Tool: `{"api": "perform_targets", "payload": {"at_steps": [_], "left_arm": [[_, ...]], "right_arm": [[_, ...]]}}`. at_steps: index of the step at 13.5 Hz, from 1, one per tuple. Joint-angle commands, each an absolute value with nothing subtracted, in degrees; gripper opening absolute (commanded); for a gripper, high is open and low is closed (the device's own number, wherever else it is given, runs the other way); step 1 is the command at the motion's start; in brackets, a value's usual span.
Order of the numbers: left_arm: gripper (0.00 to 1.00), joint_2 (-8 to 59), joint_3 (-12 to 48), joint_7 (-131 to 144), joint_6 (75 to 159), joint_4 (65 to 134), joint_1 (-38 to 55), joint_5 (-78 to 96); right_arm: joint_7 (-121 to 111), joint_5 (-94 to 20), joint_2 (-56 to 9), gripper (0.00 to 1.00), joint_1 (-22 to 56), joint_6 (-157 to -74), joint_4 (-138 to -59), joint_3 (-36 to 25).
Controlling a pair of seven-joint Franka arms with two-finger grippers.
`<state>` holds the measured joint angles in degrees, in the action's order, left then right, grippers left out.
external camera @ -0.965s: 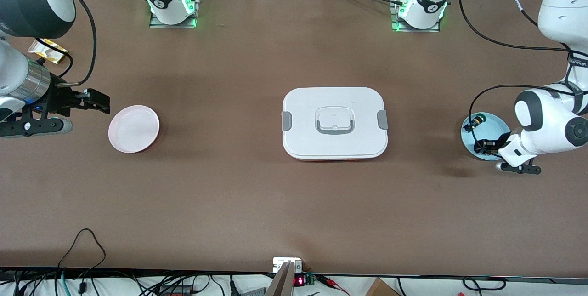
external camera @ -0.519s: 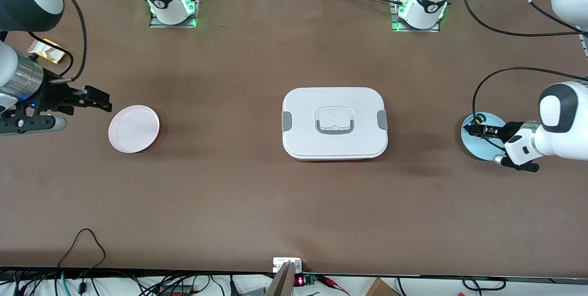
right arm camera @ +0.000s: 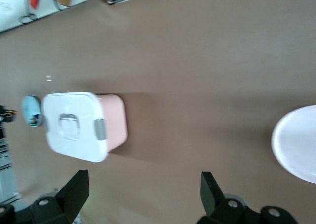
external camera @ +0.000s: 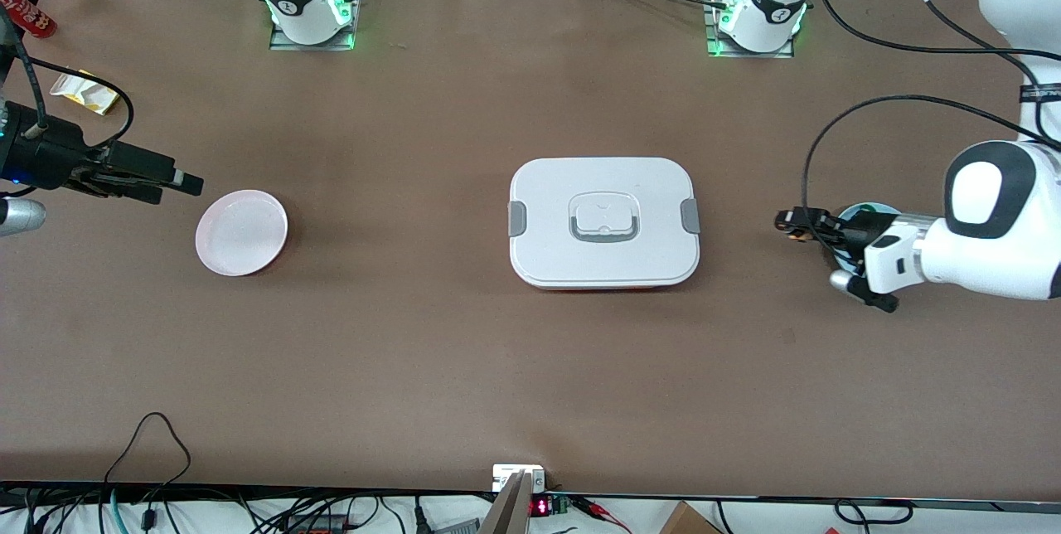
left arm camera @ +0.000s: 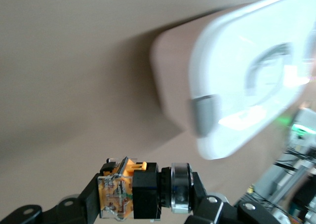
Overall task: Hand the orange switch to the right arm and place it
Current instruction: 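Lift the orange switch with the left gripper while the right gripper approaches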
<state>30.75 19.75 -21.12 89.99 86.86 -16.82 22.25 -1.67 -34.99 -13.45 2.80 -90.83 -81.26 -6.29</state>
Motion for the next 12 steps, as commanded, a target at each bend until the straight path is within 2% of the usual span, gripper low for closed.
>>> {"api": "perform_targets", "payload": {"at_steps": [1, 4, 7, 9, 12], "left_arm": [[0.25, 31.5, 22.6, -23.4, 88.6, 85.4, -17.1, 32.7], [0.23, 31.9, 27.0, -33.8, 89.9, 86.0, -16.8, 42.3], [0.24, 34.2, 32.4, -47.8, 93.6, 86.1, -16.7, 53.1], [0.24, 35.2, 33.2, -55.8, 94.6, 86.3, -14.9, 62.9], [0.24, 35.3, 33.2, -69.3, 100.3, 87.4, -10.0, 71.0]], "right_arm": [[-1.4, -43.9, -14.8, 1.0, 2.7, -90.3, -81.6, -5.7], [-1.6, -56.0, -16.4, 1.0, 2.7, -90.2, -83.8, -5.6], [-1.1, -62.8, -16.5, 1.0, 3.1, -90.5, -87.4, -5.5], [-1.1, -68.5, -16.1, 1.0, 3.1, -90.2, -91.4, -5.5], [2.6, -78.9, -16.0, 1.0, 3.3, -90.3, -97.4, -5.4]]}}
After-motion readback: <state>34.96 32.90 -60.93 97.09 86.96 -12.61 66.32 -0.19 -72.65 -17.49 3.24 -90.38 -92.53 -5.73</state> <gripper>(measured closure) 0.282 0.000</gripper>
